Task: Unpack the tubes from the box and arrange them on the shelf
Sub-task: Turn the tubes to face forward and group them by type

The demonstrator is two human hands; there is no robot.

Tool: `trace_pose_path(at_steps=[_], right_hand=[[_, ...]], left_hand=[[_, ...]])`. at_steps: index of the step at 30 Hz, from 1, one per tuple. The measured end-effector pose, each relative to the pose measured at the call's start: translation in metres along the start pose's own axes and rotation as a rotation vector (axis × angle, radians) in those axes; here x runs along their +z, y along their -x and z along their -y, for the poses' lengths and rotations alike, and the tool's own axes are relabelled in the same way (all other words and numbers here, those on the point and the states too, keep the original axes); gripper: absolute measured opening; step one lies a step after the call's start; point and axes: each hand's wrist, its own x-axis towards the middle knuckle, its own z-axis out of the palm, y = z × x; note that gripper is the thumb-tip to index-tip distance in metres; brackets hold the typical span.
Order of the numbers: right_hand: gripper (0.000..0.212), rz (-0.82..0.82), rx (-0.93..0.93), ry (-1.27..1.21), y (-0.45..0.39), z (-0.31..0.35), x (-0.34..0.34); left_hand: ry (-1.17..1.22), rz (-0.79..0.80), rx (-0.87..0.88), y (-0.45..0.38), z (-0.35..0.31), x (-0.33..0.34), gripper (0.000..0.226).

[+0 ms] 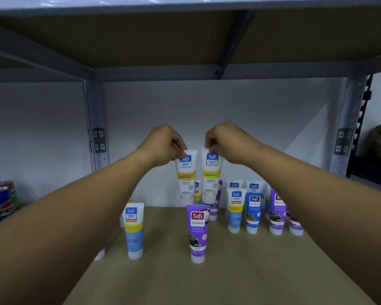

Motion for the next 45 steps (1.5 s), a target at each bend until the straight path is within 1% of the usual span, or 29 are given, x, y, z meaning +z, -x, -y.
trace_pose_path(at_steps=[5, 9, 14, 21, 23, 27, 30, 32, 35, 37, 39, 42, 45], right_hand=[[0.009, -0.001, -0.019, 0.024, 0.014, 0.026, -0.039], [0.009, 0.046, -0.033, 0.011, 0.035, 0.045, -0.05], [0.01, 0.136, -0.048, -0.019, 0.077, 0.062, -0.029], [0.01, 0.291, 0.023, -0.114, 0.134, 0.063, 0.02], [0.011, 0.311, 0.026, -0.125, 0.142, 0.061, 0.03], [0.012, 0.268, 0.03, -0.199, 0.149, 0.057, 0.034], [0.014, 0.224, 0.075, -0.319, 0.157, 0.052, 0.041], [0.019, 0.141, 0.17, -0.48, 0.168, 0.048, 0.05], [0.037, -0.041, 0.348, -0.744, 0.196, 0.05, 0.071], [0.05, -0.074, 0.446, -0.883, 0.216, 0.053, 0.093], [0.056, -0.056, 0.498, -0.941, 0.234, 0.056, 0.116], [0.048, -0.033, 0.533, -0.973, 0.253, 0.06, 0.142], [0.039, -0.066, 0.537, -1.006, 0.258, 0.06, 0.153]], left_hand=[[0.035, -0.003, 0.004, 0.026, -0.02, -0.036, 0.009], [0.064, 0.037, -0.004, 0.055, -0.024, -0.041, 0.011], [0.093, 0.127, -0.02, 0.098, -0.015, -0.02, 0.011], [0.127, 0.189, -0.071, 0.146, 0.005, 0.023, 0.008], [0.127, 0.212, -0.077, 0.152, 0.008, 0.031, 0.008], [0.147, 0.194, -0.081, 0.159, 0.011, 0.042, 0.008], [0.238, 0.159, -0.118, 0.164, 0.015, 0.045, 0.009], [0.394, 0.086, -0.182, 0.173, 0.02, 0.051, 0.016], [0.612, 0.015, -0.279, 0.199, 0.031, 0.073, 0.03], [0.662, 0.028, -0.323, 0.218, 0.04, 0.093, 0.034], [0.694, 0.041, -0.344, 0.234, 0.046, 0.11, 0.032], [0.7, 0.035, -0.351, 0.248, 0.051, 0.127, 0.031], [0.716, 0.026, -0.372, 0.25, 0.053, 0.135, 0.04]])
